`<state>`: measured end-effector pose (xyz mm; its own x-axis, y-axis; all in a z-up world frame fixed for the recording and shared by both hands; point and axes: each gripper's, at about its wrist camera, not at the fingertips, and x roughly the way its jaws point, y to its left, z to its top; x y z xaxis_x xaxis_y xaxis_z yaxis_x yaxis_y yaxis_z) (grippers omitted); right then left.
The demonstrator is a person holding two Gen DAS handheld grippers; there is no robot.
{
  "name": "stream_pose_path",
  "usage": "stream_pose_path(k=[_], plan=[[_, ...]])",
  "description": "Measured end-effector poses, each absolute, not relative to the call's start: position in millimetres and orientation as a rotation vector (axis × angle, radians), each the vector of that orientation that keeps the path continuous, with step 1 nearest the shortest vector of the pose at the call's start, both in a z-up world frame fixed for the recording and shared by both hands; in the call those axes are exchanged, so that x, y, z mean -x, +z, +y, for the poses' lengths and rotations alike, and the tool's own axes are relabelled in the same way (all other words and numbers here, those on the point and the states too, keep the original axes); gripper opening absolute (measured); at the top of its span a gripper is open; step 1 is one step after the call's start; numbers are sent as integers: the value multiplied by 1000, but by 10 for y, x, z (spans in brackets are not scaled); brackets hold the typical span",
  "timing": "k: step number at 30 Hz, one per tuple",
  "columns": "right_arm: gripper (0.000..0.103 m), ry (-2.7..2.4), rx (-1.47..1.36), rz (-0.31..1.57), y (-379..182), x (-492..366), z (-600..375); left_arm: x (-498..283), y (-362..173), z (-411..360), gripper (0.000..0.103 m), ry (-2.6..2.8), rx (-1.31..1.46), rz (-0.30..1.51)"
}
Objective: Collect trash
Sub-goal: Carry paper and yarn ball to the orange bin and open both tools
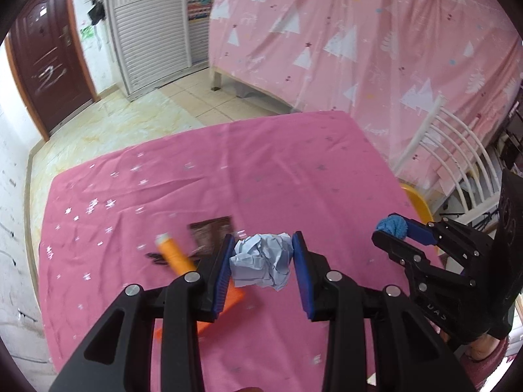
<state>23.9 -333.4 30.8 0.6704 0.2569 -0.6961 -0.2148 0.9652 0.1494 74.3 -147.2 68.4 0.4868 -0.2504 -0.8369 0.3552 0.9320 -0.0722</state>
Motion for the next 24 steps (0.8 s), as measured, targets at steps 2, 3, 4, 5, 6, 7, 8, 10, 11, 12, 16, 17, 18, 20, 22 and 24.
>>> stream_pose_path(k=[2,3,4,5,6,7,8,10,11,12,16,17,18,20,22,24], plan=[[29,238,-69,787,306,-224,-3477,-733,696,-1632,30,-388,-125,998],[29,228,-74,785,305,-216,-3536,-722,699,-1736,29,-401,-131,999],[29,212,-82,782,301,-198,-3621,-719,698,-1815,30,-410,-136,1001],[29,198,-89,779,293,-185,-3692,-713,696,-1901,30,-420,-143,1003],[29,184,-99,776,289,-174,-3785,-704,695,-2010,30,-432,-153,1004],[29,175,-106,774,281,-168,-3844,-696,695,-2122,30,-441,-166,1004],[29,162,-115,772,276,-162,-3922,-686,690,-2206,30,-449,-173,1005],[29,138,-129,771,257,-152,-4066,-666,672,-2389,30,-472,-184,1011],[29,126,-136,771,242,-135,-4131,-660,664,-2474,30,-480,-190,1014],[29,117,-146,770,229,-124,-4200,-660,651,-2572,30,-490,-197,1017],[29,69,-195,765,133,-31,-4506,-672,592,-2913,30,-527,-207,1036],[29,60,-200,767,110,-5,-4543,-680,560,-3019,30,-540,-208,1047],[29,42,-208,771,71,9,-4628,-691,542,-3090,30,-550,-209,1053],[29,29,-231,778,16,23,-4745,-696,499,-3276,30,-582,-216,1056],[29,12,-254,783,-33,32,-4870,-700,455,-3439,30,-615,-218,1054],[29,0,-275,787,-69,35,-4974,-706,429,-3596,29,-636,-222,1049]])
